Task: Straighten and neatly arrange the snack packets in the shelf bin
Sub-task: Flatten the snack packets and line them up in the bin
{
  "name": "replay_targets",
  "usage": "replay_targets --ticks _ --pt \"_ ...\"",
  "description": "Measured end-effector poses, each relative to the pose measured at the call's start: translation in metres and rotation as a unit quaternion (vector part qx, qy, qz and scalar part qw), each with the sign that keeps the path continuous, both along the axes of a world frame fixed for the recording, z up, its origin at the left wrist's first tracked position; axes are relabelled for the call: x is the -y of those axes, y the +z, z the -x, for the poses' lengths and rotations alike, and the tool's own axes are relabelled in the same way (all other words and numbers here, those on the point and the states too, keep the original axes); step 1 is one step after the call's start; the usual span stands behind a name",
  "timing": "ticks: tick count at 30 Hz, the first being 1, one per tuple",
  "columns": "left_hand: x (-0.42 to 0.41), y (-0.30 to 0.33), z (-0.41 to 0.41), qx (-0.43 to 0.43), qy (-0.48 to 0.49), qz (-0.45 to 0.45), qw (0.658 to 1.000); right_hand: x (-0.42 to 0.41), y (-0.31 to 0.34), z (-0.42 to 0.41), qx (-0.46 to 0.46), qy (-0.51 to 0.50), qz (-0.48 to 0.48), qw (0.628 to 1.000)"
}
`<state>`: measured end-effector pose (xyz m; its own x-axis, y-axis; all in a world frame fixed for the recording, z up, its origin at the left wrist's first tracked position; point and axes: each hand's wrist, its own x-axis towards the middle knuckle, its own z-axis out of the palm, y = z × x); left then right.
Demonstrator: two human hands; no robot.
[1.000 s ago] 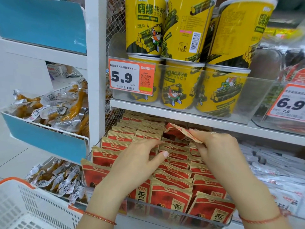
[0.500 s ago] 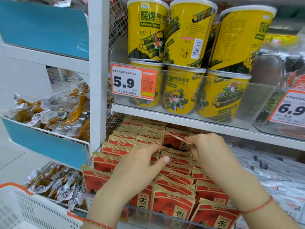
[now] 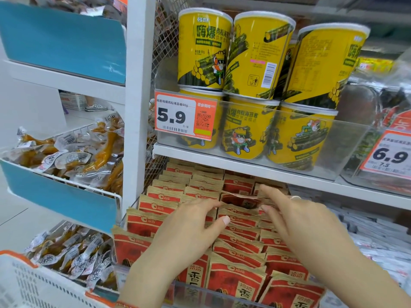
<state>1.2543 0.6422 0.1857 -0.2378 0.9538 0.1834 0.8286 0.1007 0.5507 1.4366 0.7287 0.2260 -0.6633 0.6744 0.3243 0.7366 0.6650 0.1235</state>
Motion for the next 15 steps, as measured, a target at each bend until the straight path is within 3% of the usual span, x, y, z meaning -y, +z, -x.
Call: replay_targets --ticks 7,15 --pt "0.001 0.001 -0.001 -0.001 -0.003 -0.002 1.000 -0.023 -0.008 0.014 -0.002 0.062 0.079 0.995" --pt "0.001 0.001 0.000 -0.011 -0.002 -0.002 1.000 -0.063 -0.021 0.038 0.033 0.017 0.102 0.994"
